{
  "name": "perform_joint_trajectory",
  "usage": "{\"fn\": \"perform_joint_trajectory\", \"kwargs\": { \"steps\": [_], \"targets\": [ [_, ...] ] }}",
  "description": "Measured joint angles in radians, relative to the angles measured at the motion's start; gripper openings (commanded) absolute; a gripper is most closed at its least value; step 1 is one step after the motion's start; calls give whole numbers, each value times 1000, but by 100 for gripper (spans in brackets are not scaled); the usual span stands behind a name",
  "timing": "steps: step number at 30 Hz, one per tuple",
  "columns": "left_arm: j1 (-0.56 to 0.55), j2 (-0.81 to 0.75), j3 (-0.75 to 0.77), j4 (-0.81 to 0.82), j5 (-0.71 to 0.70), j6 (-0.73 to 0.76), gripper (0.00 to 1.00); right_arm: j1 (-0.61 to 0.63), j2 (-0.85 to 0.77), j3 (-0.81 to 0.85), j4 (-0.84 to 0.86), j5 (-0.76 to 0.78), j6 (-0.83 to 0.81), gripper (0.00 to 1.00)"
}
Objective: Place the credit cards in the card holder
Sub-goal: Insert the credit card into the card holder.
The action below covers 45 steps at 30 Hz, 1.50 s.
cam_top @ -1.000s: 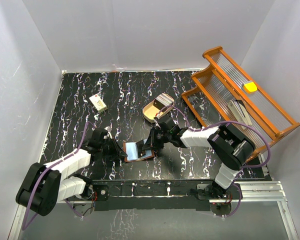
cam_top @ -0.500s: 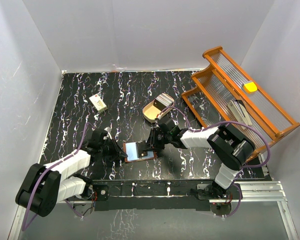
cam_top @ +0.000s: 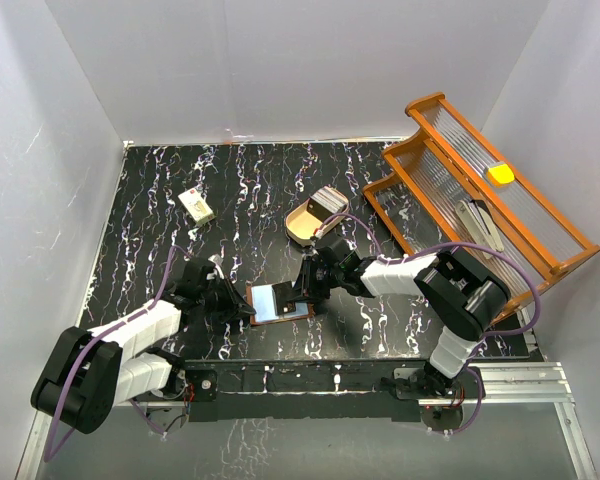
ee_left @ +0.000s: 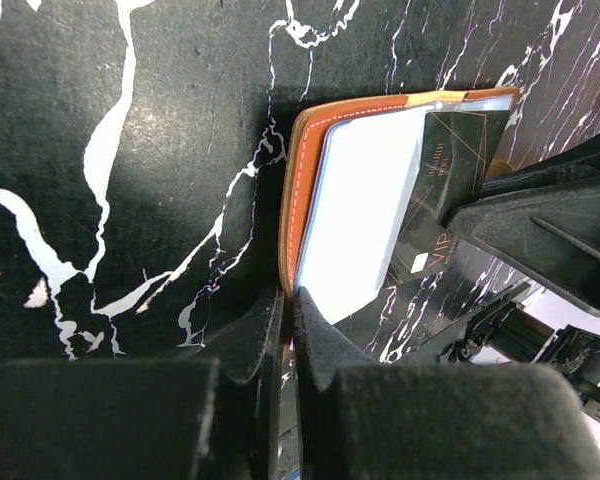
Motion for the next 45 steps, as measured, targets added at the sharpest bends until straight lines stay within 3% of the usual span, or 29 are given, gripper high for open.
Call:
{"fn": "perform_joint_trajectory", "kwargs": {
  "steps": [11, 21, 39, 45],
  "targets": [
    [0, 0, -1, 2, 2, -6, 0, 20, 16, 9, 13, -6, 8, 15],
    [0, -7, -12, 17, 5, -14, 0, 43, 45, 42, 21, -8, 17, 25],
    [0, -8, -16, 24, 15, -22, 0, 68, 6, 86, -108, 84, -29, 29],
    [0, -8, -18, 28, 20, -23, 8, 79, 17, 98, -108, 83, -35, 27]
  ]
}}
